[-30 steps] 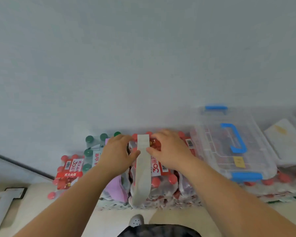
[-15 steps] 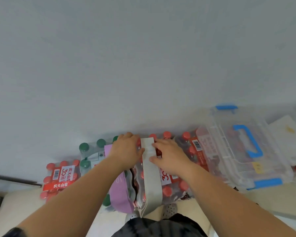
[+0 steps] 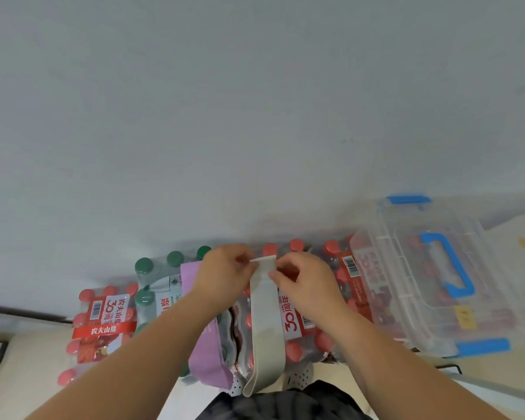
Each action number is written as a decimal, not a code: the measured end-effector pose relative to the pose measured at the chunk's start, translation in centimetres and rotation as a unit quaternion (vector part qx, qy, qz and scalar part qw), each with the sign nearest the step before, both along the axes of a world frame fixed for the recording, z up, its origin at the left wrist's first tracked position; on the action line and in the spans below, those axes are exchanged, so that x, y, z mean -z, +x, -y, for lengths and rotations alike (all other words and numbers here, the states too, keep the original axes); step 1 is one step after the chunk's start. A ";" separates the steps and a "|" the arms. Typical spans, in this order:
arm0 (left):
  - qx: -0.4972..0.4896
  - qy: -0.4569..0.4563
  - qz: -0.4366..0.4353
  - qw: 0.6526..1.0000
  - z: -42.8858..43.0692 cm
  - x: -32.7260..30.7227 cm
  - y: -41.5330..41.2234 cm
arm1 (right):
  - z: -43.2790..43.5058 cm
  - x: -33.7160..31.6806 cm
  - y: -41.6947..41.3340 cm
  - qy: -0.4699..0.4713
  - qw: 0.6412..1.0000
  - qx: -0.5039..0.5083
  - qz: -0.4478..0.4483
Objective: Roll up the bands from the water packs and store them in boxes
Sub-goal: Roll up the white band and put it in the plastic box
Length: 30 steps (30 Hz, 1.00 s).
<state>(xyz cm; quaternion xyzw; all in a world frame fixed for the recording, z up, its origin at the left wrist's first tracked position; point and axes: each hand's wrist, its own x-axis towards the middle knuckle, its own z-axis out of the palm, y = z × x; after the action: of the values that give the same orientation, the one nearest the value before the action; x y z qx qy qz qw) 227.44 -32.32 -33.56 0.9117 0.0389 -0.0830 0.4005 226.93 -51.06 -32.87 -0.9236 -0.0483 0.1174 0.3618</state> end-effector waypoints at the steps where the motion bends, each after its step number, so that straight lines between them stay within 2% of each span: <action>1: -0.013 -0.051 -0.013 0.999 -0.2 -0.8 -0.8 | -0.1 -0.5 -0.2 0.044 0.999 0.031 -0.001; 5: -0.037 -0.190 -0.048 0.980 -1.6 -3.4 -3.9 | -1.2 -2.5 -1.4 0.191 0.979 0.056 -0.051; 15: -0.026 -0.350 -0.029 0.936 -2.3 -8.6 -8.4 | -2.5 -7.3 -7.3 0.348 0.930 0.108 -0.038; 21: -0.033 -0.373 0.024 0.927 -1.1 -11.0 -11.3 | -1.8 -10.7 -10.6 0.386 0.920 0.071 0.006; 24: -0.030 -0.380 0.041 0.924 0.0 -12.0 -12.5 | -0.9 -11.7 -12.1 0.430 0.902 0.050 -0.001; 30: -0.052 -0.402 0.011 0.914 3.4 -13.2 -16.2 | 2.4 -11.9 -14.7 0.430 0.901 0.053 -0.030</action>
<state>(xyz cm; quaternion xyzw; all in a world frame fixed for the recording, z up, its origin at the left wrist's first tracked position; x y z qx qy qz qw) 211.20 -35.67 -20.34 0.6712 0.0449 -0.0611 0.7374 212.26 -53.43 -20.99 -0.6757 -0.0345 0.0933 0.7304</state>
